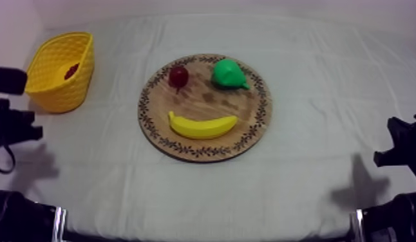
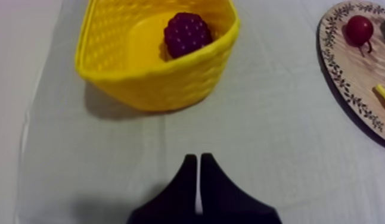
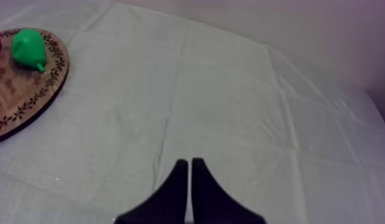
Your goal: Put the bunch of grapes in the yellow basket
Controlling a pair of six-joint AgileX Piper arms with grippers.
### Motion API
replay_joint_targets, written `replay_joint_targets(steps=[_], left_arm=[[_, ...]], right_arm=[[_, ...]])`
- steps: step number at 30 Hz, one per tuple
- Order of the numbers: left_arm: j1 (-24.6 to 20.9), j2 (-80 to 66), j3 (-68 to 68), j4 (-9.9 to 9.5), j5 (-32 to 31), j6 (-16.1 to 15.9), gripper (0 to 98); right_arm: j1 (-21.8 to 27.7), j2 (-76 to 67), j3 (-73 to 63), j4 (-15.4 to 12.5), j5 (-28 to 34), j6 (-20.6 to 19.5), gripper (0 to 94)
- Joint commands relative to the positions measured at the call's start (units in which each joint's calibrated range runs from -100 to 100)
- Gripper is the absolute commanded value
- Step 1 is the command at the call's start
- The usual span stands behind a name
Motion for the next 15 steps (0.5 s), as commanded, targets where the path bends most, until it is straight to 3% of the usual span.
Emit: replay_joint_targets(steps=[1,9,12,15], left_arm=[[0.2,-7.9,5.4,0.68,0.2,0.0,0.0],[0.9,-19.7,9.5,0.66,-1.1,2.8,0.0],[1.0,-24.9,10.9,-1.85,-2.1,6.9,0.1],[1.1,-30.9,11.5,-2.86,-2.4,9.8,0.1]], right_arm=[[0.0,0.0,0.0,0.0,0.0,0.0,0.3],[0.0,0.0,0.0,0.0,0.0,0.0,0.3],[0.0,0.0,0.0,0.0,0.0,0.0,0.3],[0.0,0.0,0.0,0.0,0.0,0.0,0.3]])
